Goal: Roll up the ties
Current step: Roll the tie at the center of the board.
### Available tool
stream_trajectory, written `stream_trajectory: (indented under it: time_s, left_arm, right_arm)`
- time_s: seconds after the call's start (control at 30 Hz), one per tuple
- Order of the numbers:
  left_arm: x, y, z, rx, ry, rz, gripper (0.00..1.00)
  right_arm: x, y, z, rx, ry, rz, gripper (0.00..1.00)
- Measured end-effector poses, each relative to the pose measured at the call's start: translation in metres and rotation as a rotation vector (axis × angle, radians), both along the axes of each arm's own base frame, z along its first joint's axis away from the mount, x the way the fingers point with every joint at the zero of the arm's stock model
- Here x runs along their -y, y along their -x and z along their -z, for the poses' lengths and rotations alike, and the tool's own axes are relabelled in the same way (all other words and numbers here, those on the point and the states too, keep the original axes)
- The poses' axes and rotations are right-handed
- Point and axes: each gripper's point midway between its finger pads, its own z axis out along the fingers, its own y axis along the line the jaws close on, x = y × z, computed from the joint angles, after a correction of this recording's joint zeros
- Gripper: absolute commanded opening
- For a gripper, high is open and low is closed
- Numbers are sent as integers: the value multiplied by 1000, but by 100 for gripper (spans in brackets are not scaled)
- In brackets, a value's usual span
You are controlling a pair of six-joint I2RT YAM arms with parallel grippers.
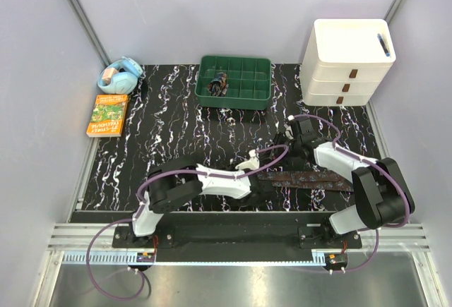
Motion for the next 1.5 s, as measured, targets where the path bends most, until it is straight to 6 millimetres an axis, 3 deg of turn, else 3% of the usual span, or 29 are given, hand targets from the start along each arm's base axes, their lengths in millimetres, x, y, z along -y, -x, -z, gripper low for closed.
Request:
stream_trajectory:
  time_s: [0.23, 0.4, 0.7, 0.87, 1.17, 1.4, 1.5]
  left_arm:
    - [12, 0, 13, -34, 30, 21, 0]
    - [8, 5, 30, -94, 16, 64, 0]
    - [7, 6, 29, -172, 142, 84, 19]
    - [6, 6, 27, -211, 261, 77, 38]
    - [13, 7, 26, -254, 427, 90, 42]
    - [20, 5, 24, -265, 501, 96, 57]
    - [23, 6, 24, -268, 525, 102, 58]
  right_arm:
    - [0, 5, 0, -13, -3, -22, 31]
    - [-1, 4, -4, -10, -1, -33, 30]
    - [-3, -2, -11, 11, -8, -34, 30]
    - [-3, -1, -10, 9, -7, -34, 29]
    - [-3, -3, -13, 10, -8, -34, 29]
    - [-5, -9, -21, 28, -16, -35, 29]
    - [-8, -11, -22, 27, -24, -40, 27]
